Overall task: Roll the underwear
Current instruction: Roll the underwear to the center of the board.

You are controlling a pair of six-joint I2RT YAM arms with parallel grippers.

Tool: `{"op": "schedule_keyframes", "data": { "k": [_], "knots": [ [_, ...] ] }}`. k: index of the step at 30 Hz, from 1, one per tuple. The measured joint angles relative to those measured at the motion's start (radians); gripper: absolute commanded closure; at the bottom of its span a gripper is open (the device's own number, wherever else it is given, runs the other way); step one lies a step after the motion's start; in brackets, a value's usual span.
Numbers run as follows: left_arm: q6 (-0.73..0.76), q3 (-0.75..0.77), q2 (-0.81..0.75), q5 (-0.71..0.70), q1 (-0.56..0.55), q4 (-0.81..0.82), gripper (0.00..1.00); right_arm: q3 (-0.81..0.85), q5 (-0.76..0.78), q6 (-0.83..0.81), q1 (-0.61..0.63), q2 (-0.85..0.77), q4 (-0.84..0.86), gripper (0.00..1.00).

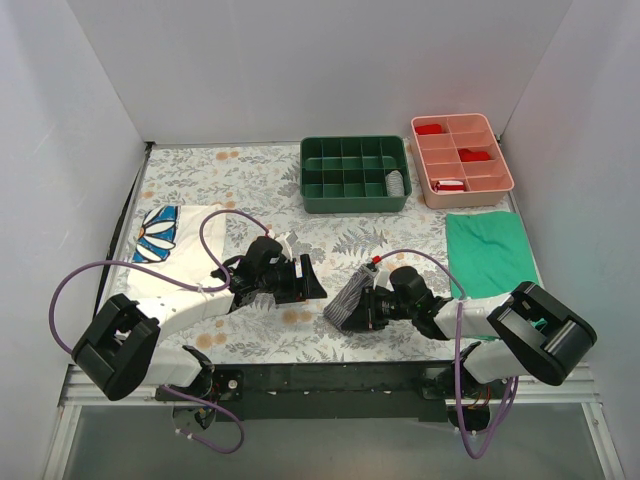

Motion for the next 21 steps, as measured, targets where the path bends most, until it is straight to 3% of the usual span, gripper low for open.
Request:
{"op": "schedule_keyframes", "data": {
  "k": [21],
  "knots": [
    [0.001, -0.012, 0.000, 0.000, 0.000, 0.004, 0.25, 0.003, 0.007, -0.020, 0.000, -0.026, -0.040, 0.94]
  ]
}}
